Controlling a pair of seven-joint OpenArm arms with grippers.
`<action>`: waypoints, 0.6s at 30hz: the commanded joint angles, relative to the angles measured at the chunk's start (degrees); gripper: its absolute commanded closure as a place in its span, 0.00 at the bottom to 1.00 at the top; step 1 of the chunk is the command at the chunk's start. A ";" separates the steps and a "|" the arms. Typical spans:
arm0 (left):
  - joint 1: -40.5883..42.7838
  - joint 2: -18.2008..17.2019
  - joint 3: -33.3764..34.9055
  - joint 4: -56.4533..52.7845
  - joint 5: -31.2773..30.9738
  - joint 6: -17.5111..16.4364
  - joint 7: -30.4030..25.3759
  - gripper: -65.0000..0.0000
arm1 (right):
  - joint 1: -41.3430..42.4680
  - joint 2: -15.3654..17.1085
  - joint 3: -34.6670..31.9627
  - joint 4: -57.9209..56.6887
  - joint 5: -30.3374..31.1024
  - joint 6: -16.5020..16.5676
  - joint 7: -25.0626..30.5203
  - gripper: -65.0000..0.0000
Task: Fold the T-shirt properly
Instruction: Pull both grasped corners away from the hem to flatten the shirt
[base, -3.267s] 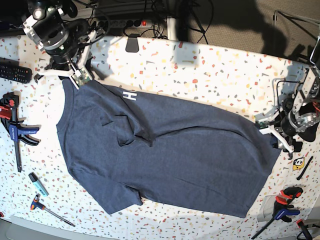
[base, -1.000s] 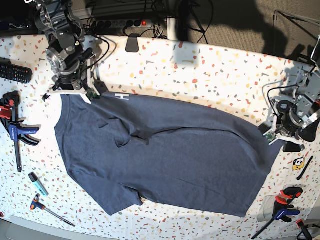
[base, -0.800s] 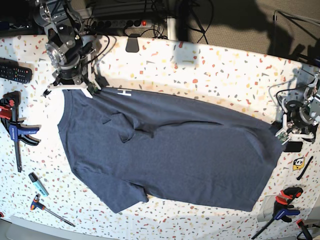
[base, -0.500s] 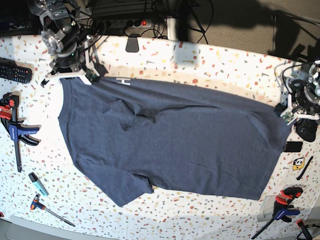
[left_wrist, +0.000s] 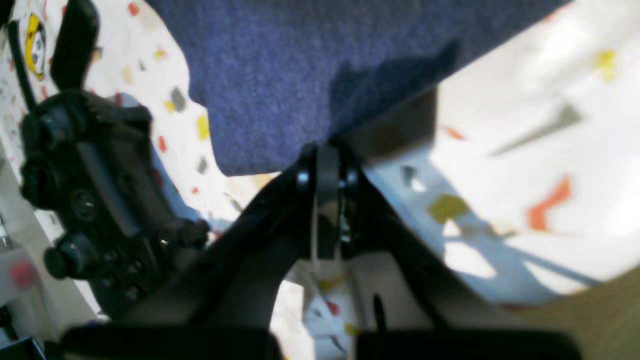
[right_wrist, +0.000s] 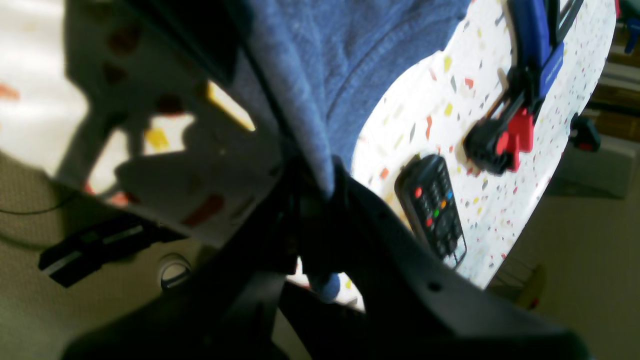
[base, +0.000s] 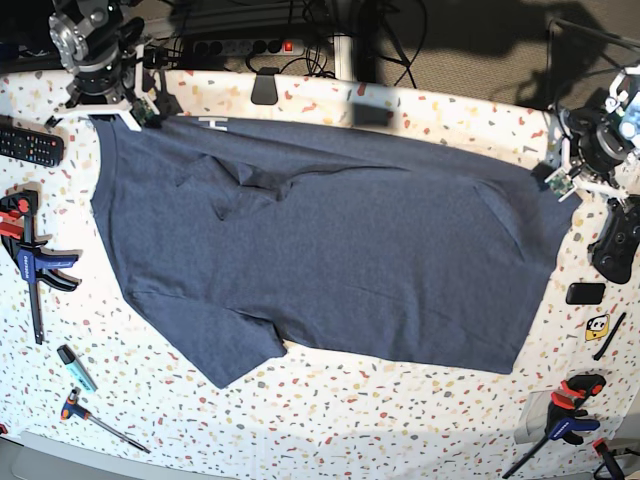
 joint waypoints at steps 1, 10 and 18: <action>1.60 -0.66 0.48 1.01 -1.33 -2.69 3.37 1.00 | -1.44 0.94 1.60 0.79 -1.64 -1.77 -0.50 1.00; 6.16 -0.66 0.48 6.97 -1.31 -2.71 8.04 1.00 | -5.90 0.94 8.28 0.79 1.42 -1.95 2.91 1.00; 6.40 -1.18 0.46 11.02 -1.29 -2.71 14.84 0.59 | -5.86 1.27 9.27 1.14 1.44 -1.79 3.06 0.84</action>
